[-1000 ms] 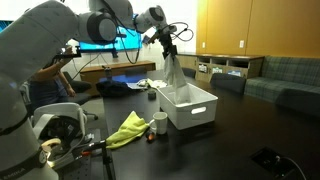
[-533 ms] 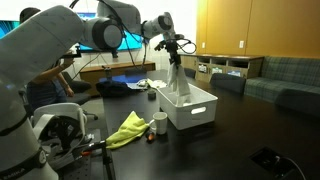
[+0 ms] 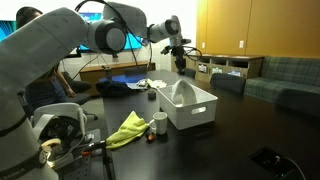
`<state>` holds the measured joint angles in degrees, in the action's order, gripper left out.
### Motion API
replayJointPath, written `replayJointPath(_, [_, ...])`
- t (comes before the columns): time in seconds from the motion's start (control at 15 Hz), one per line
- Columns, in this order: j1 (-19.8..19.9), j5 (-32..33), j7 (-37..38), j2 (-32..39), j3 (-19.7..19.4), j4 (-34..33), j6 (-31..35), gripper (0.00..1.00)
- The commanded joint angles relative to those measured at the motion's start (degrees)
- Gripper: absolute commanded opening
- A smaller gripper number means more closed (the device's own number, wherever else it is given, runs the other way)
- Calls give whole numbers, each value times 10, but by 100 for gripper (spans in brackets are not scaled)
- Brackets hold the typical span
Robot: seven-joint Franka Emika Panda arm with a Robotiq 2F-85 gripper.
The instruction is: Place the white towel in the white storage box, put the black masking tape in the white mug, put the yellow towel in the box, place the green marker inside the mug
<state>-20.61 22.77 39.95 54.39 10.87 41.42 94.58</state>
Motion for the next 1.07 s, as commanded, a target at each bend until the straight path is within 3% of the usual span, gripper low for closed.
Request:
replayJointPath(0.0, [7, 0, 4, -34, 3, 50, 11, 74])
replayJointPath(0.27, [22, -6, -66, -105, 27, 168, 16, 99])
replayJointPath(0.93, [103, -72, -77, -236, 60, 445, 17, 100])
replayJointPath(1.0, [79, -109, -97, -251, 11, 472, 25, 100])
